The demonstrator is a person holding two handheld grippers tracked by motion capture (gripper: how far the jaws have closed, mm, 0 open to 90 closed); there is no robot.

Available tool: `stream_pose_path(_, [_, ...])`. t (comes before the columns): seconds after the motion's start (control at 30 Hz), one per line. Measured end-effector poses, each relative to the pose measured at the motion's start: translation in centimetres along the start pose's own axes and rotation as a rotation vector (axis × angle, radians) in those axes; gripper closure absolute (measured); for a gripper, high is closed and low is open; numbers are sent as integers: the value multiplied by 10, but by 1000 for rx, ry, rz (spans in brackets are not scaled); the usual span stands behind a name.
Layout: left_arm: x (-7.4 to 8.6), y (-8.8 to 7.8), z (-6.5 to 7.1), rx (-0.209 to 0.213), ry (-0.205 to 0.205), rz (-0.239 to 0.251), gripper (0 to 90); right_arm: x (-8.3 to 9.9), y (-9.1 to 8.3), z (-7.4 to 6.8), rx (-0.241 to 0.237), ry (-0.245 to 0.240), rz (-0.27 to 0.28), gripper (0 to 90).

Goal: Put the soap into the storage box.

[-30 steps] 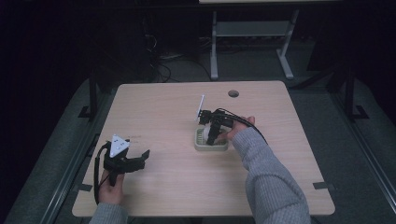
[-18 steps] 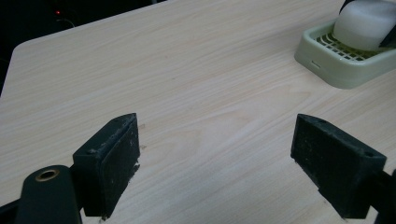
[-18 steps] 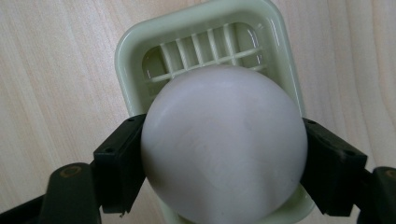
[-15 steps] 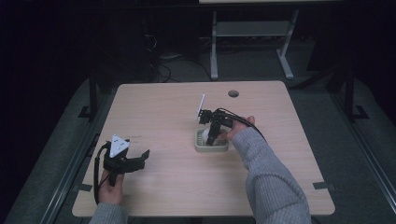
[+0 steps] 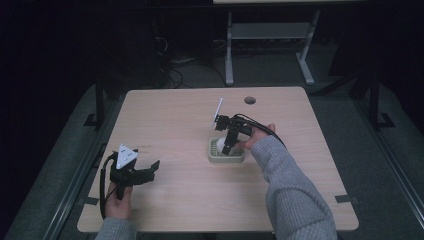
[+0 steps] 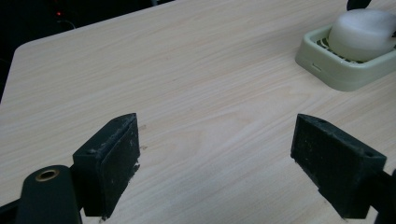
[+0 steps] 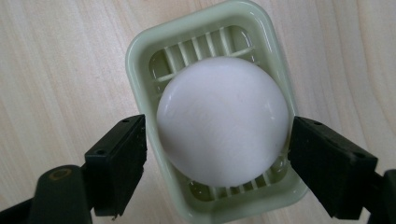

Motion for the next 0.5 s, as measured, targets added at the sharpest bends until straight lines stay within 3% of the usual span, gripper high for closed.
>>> stream_pose_path(0.5, [0,0,2,4,12,-7,152,12,-22,-3,-2,24,52,184])
Point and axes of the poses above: each handheld gripper's, and its own axes: y roughly forward along the jaws, x roughly out of its underside, z roughly to its right, the point moved 2 cm from there along y, roughly forward along the jaws, and after that the axes turned 6 degrees about -z, right-handed, at the moved point
